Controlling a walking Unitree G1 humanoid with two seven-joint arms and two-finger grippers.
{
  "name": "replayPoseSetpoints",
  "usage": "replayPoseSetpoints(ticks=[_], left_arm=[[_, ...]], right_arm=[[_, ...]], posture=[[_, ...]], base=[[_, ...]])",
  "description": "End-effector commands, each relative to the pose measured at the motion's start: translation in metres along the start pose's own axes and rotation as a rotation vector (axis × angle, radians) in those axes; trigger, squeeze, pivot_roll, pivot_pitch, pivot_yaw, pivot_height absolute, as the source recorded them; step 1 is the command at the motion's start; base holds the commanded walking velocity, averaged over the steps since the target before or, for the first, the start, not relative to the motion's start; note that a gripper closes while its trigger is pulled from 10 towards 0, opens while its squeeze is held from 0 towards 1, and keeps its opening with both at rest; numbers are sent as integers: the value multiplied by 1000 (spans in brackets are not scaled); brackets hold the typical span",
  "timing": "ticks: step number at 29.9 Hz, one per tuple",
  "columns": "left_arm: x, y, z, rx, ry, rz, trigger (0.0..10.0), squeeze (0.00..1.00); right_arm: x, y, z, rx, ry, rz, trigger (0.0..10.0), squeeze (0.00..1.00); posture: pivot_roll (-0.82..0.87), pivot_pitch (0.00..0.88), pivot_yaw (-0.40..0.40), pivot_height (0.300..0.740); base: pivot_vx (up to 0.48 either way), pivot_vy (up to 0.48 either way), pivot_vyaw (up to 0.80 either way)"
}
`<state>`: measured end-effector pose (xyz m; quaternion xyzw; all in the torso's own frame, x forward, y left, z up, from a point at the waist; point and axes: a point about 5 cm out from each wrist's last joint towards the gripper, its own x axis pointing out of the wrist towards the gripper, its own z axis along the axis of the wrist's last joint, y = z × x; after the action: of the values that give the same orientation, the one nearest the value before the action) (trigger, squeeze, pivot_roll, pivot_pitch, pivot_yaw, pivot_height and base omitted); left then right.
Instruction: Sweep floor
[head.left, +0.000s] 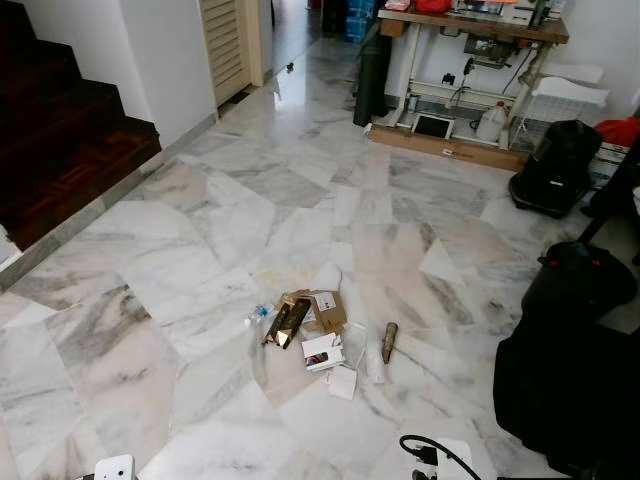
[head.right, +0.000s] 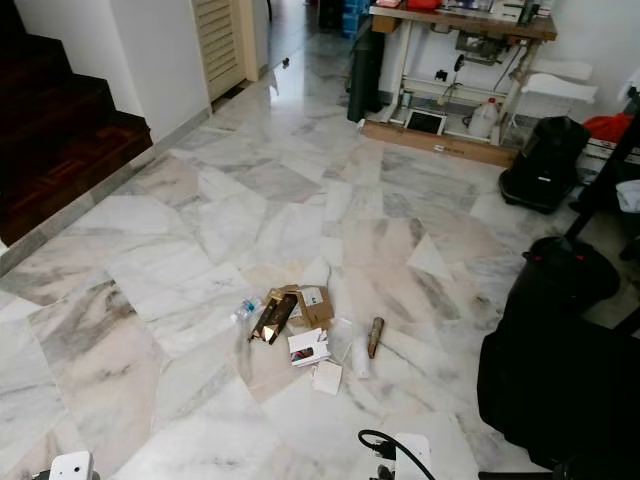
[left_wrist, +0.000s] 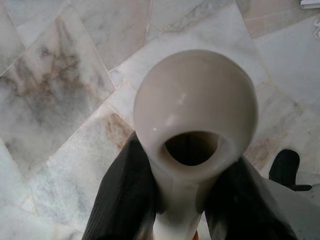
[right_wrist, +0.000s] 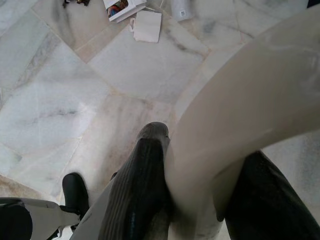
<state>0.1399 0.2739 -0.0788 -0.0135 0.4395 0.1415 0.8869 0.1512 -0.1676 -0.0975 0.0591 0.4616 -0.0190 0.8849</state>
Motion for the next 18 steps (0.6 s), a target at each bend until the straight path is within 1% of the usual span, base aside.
replayPoseSetpoints(ticks=[1,4,6,9,11,13,15,18], left_arm=[[-1,4,0,-22,-7,3,10000,0],[-1,6,0,-22,-12,5,10000,0],[-2,8,-2,-21,-5,13,10000,0],[-2,8,-3,-14,-2,11,10000,0],[-2,7,-3,-11,-4,5,10000,0],[-2,5,-4,-1,-2,-6,10000,0],[-2,-1,-7,35,7,-33,10000,0],[-3,-7,-11,35,18,-43,10000,0]], right_arm=[[1,-1,4,2,-13,-1,10000,0],[1,-4,5,10,-20,-10,10000,0],[1,-5,8,37,-36,-20,10000,0],[1,-5,11,24,-43,-15,10000,0],[3,-3,18,-11,-52,-1,10000,0],[4,-1,22,-39,-65,10,10000,0],[5,-2,27,-46,-76,11,10000,0],[5,-6,32,-44,-82,-6,10000,0]], posture=[[-102,0,-54,740],[-95,0,-58,740],[-83,0,-65,740],[-65,0,-62,740],[-58,0,-55,740],[-48,0,-56,740],[-41,0,-56,740],[-25,0,-53,740]], base=[[0,0,0],[0,0,0],[0,0,0],[0,0,0],[0,0,0],[0,0,0],[0,0,0],[0,0,0]])
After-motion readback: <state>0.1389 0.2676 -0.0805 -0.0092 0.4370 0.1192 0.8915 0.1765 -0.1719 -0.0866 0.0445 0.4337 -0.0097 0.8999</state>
